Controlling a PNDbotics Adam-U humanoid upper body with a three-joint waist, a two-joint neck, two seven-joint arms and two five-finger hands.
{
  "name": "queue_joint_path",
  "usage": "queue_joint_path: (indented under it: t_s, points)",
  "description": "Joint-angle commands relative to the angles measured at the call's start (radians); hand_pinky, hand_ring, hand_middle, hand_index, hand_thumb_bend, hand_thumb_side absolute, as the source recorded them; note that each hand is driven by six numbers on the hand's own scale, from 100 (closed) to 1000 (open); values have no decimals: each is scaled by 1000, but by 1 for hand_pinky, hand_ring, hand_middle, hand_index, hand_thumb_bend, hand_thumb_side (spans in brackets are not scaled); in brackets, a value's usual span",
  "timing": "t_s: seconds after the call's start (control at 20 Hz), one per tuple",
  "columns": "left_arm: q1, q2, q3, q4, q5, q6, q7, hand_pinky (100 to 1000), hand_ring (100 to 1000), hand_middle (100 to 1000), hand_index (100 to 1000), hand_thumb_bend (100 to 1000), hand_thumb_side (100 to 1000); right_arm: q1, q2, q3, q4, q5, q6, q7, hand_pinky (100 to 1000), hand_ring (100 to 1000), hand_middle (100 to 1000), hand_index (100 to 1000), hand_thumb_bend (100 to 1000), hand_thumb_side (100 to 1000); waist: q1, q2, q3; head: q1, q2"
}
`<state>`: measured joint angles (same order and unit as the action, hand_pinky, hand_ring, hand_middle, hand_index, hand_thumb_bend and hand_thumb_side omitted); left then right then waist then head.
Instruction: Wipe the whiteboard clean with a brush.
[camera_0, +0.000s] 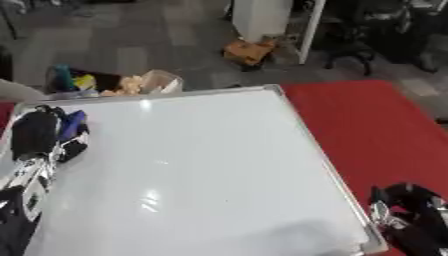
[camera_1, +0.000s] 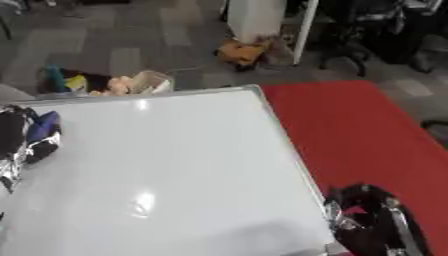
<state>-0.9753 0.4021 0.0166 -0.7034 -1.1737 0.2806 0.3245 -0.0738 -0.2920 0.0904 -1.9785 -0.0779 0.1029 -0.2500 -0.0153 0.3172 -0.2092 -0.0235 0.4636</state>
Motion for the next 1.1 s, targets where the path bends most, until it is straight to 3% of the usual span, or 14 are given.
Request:
queue_joint_path:
  t_s: [0.05, 0.45, 1.1]
  points:
    - [27, -2, -12, 43, -7, -11, -16, 388, 403, 472, 612, 617, 464, -4, -13, -10, -20, 5, -1, -1, 175, 478, 362, 485, 100, 100, -6, -6, -1, -3, -9]
    - [11, -36, -35, 20, -33, -47, -33, 388, 404, 472, 613, 650, 486, -4, -12, -10, -19, 4, -1, 0, 175, 478, 362, 486, 100, 100, -6, -8, -5, -3, -8]
    - [-25, -154, -93, -10, -107, -131, -65, 385, 404, 473, 614, 704, 515, -7, -10, -7, -15, 0, -2, 4, 176, 478, 362, 486, 100, 100, -4, -11, -23, 3, -7]
